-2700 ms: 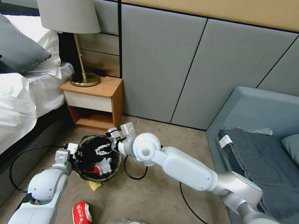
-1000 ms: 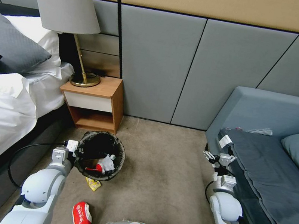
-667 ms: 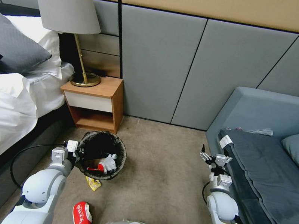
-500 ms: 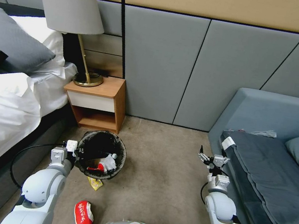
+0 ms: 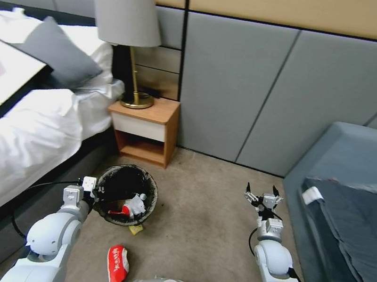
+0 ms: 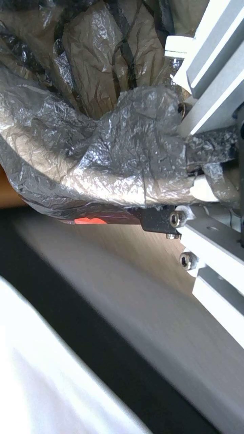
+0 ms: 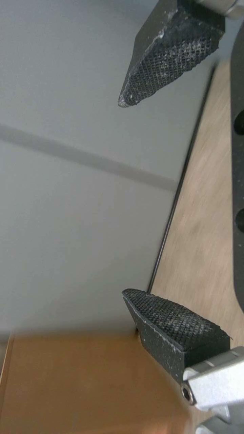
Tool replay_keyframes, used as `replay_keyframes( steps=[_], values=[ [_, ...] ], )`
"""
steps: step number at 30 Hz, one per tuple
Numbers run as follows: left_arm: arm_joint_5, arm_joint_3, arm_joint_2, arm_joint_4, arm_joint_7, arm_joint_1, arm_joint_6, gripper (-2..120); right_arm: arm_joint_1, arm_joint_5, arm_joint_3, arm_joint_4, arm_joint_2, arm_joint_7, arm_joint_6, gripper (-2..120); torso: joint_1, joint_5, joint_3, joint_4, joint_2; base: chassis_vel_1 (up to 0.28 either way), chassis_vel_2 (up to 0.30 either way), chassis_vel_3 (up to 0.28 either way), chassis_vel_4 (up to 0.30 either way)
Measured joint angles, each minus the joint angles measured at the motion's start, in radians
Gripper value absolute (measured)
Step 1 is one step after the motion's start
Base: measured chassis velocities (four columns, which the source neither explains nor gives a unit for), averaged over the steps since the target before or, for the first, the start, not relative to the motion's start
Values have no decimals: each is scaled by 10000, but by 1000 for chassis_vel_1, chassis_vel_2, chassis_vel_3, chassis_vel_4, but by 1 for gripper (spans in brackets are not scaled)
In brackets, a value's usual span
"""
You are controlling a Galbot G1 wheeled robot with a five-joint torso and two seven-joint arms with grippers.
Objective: Pick up the trash bin, then pick up the garbage from the floor and place it into the trash bin.
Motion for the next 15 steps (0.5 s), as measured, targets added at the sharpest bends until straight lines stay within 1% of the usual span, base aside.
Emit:
replay_keyframes(
  steps=[3,8,15],
  values=[
    [15,3,-9,5,2,-2,0,0,-7,0,-11,-10,-15,0,0,100,0,2,0,0,0,130,110,138,120],
    [39,30,-38,18,8,-10,0,0,5,1,-73,-63,-41,2,2,100,0,1,0,-6,0,96,113,109,92],
    [49,14,-32,17,14,33,0,0,85,1,-171,-120,-85,3,-5,100,0,1,0,-1,0,107,109,106,118]
  ],
)
